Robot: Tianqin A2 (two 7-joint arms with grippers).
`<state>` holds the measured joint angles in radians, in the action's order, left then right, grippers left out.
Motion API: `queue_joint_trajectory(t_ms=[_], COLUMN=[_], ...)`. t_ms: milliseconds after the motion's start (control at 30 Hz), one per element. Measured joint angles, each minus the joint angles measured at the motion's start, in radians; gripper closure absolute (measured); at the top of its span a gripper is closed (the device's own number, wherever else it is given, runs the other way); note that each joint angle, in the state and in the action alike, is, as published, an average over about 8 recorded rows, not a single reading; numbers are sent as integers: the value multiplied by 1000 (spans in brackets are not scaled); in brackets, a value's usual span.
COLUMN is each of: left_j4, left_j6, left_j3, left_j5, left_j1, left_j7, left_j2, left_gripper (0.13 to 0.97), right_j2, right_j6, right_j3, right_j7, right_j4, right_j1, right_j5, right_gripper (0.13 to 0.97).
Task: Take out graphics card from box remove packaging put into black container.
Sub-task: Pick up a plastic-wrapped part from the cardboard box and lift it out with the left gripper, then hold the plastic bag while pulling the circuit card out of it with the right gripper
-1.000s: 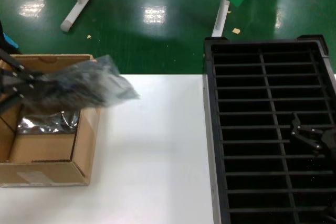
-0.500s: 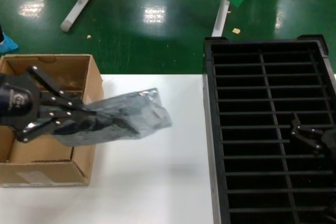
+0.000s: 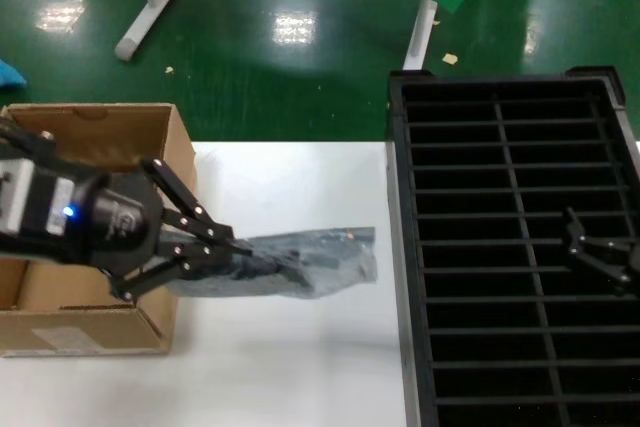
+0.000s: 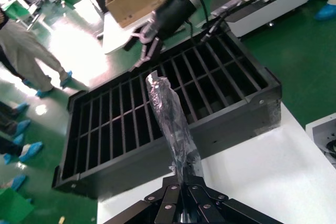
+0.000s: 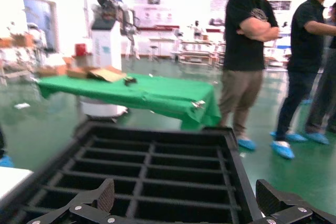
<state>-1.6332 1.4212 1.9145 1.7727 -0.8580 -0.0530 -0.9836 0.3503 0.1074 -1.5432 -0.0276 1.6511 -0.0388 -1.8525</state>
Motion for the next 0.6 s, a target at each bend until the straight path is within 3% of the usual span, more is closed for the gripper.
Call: queue_joint_trajectory(t_ms=[233,400,600], left_j4=[-61,-100,-142], left_j6=[-55,-95,-115], left_j3=[-4,-22,-49], left_j5=[-21,-19,22], left_j1=[40,75,100], left_j7=[0,7,50], left_j2=[16,12,-3], left_gripper=[955,955,955], right_j2=[65,113,169], right_j6=[198,408,644], right_j3=[89,143,172], right_j7=[9,126,251], right_j4=[87,101,61], right_j1=[-79,-134,-162], right_j5=[-108,-228,-344], right_gripper=[163,199,293])
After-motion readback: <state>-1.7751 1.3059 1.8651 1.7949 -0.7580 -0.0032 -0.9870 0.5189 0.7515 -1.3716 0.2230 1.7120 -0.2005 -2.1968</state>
